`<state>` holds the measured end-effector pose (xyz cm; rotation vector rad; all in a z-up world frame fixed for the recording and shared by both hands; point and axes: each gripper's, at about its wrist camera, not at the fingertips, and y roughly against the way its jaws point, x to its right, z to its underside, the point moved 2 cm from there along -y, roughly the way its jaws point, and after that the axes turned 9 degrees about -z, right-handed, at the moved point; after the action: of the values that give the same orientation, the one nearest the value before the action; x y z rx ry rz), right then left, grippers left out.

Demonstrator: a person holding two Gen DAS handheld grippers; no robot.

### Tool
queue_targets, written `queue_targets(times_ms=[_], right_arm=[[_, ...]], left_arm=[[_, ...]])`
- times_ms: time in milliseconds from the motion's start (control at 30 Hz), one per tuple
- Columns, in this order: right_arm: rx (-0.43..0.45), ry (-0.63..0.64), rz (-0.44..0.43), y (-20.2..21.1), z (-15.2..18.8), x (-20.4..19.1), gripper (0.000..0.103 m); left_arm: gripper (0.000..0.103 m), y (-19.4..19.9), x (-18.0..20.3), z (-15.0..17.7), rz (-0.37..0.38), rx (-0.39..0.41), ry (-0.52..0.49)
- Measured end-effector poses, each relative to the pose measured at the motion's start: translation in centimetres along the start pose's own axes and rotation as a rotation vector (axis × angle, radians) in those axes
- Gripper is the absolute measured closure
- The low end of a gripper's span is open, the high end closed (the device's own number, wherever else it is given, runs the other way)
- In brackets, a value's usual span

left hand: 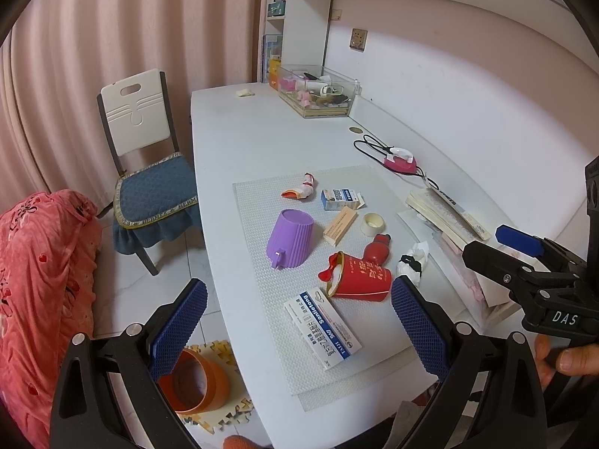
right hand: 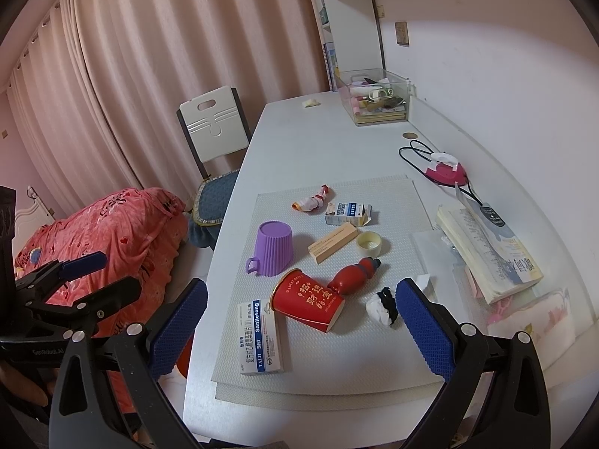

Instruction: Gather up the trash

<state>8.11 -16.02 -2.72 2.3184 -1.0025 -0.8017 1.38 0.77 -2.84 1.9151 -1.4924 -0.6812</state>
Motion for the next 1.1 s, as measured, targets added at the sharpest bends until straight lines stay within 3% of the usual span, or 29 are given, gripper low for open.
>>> queue_targets(times_ms=[733, 1100], right_arm=[[-0.004, -0.008, 0.002, -0.1, 0.6, 0.1, 0.005], [-0.027, -0.051, 0.029, 0.6, 2.0, 0.5, 0.005]], left_arm=[[0.006, 0.4, 0.7, 0.9, -0.002, -0.018, -0.015], [0.006, -0.3, 1.5, 0.5, 0.016, -0.065, -0.058]])
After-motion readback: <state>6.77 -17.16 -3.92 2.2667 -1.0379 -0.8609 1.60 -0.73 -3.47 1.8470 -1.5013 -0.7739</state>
